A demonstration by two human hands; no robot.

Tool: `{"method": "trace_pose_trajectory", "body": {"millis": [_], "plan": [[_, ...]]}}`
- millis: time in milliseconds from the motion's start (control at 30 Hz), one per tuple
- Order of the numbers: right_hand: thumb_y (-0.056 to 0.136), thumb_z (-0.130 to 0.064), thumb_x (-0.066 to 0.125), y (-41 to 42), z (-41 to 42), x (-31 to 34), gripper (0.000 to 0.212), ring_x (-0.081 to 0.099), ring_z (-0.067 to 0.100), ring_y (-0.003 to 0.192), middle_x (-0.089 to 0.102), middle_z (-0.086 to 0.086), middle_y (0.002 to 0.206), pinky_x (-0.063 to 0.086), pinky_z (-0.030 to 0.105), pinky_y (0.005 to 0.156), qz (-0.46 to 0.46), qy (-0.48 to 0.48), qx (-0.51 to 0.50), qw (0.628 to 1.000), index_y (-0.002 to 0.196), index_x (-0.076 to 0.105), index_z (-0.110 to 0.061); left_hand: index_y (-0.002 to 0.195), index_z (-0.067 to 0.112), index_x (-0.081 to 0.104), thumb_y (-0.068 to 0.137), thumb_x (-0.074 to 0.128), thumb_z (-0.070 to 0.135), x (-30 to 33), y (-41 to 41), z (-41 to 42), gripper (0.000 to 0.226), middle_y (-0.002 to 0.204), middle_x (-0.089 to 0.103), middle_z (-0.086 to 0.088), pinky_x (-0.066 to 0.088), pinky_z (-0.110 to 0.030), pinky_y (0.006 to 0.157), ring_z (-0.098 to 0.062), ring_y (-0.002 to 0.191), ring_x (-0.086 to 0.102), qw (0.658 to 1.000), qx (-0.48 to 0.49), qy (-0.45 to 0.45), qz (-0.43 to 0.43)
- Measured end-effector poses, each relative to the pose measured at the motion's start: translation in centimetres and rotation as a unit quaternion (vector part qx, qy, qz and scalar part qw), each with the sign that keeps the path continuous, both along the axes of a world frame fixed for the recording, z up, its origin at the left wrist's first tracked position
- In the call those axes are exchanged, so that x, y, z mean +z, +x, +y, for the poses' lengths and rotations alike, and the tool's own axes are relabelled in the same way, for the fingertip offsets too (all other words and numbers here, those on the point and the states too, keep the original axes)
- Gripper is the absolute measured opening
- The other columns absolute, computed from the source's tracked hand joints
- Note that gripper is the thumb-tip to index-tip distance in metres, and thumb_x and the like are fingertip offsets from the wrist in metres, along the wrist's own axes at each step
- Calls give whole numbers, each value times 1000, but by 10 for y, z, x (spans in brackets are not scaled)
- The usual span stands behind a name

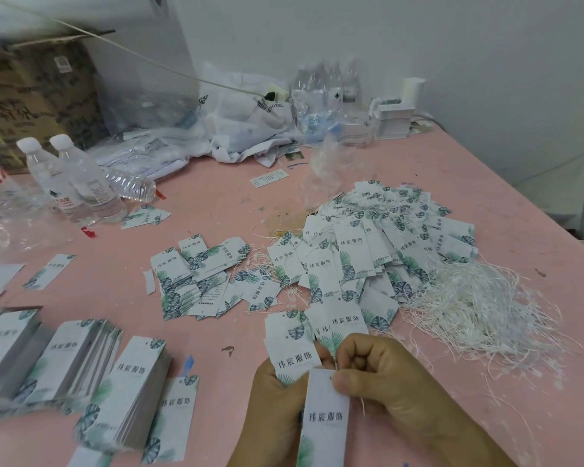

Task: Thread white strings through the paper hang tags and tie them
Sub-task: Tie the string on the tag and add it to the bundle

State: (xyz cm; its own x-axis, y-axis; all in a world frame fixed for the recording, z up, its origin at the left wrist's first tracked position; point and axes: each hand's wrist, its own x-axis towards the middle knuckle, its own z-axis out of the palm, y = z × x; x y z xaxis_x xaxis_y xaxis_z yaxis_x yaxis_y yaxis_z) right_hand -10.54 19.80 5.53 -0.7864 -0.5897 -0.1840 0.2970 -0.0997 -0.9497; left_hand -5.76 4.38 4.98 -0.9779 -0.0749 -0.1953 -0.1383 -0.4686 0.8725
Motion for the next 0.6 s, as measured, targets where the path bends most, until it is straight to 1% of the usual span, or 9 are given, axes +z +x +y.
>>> {"method": "trace_pose_trajectory", "body": {"millis": [100,167,200,233,300,367,433,533,600], "plan": [[64,-14,86,1,0,0,18,63,9,67,65,3,69,48,18,60,-34,-70,14,997,71,69,-15,64,9,75,38,84,15,0,0,2,28,64,70,-14,52,-26,47,-19,53,66,1000,11,-14,-6],[63,-14,89,2,1,2,22,67,10,70,67,5,73,51,18,61,-56,-106,11,993,72,69,-12,64,10,76,40,84,14,-1,-1,1,26,65,71,-14,52,-26,46,-19,53,67,1000,8,-10,-10],[61,-16,91,2,1,3,25,65,10,65,65,6,73,50,17,56,-64,-118,8,991,73,70,-11,65,11,77,42,85,12,-2,-1,1,24,67,72,-14,52,-26,47,-19,53,67,1000,10,-3,-8],[59,-18,93,1,2,4,28,60,8,54,63,8,73,46,15,48,-70,-123,3,990,72,70,-10,66,12,76,45,86,13,-3,-2,0,23,69,72,-14,53,-27,48,-19,55,67,1000,16,8,-5],[56,-22,95,-1,4,4,31,42,4,38,62,12,78,35,12,37,-78,-130,-3,988,72,70,-10,69,13,76,42,92,18,-4,-3,-1,32,73,70,-13,54,-29,51,-21,59,67,998,32,45,12],[60,-18,93,-3,8,3,28,37,3,35,67,14,83,33,11,35,-95,-168,5,981,73,70,-9,75,10,74,38,99,20,-5,-4,-1,45,73,67,-14,55,-31,53,-22,59,64,993,46,109,27],[65,-15,90,-5,10,2,24,37,2,35,67,14,82,32,11,36,-100,-195,19,976,75,69,-9,78,7,73,38,100,17,-5,-5,0,49,72,63,-16,54,-33,53,-24,56,62,986,48,156,37],[70,-23,84,-4,8,2,20,36,4,39,65,12,73,30,13,39,-46,-145,8,988,79,69,-13,78,6,74,37,101,17,-5,-5,2,50,72,64,-18,56,-34,53,-26,56,63,987,62,145,34],[72,-29,77,-2,3,2,17,41,6,43,63,9,66,33,14,44,6,-76,-23,997,80,70,-16,76,6,76,48,94,8,-6,-4,1,33,72,67,-17,57,-34,53,-25,58,67,989,67,127,38]]}}
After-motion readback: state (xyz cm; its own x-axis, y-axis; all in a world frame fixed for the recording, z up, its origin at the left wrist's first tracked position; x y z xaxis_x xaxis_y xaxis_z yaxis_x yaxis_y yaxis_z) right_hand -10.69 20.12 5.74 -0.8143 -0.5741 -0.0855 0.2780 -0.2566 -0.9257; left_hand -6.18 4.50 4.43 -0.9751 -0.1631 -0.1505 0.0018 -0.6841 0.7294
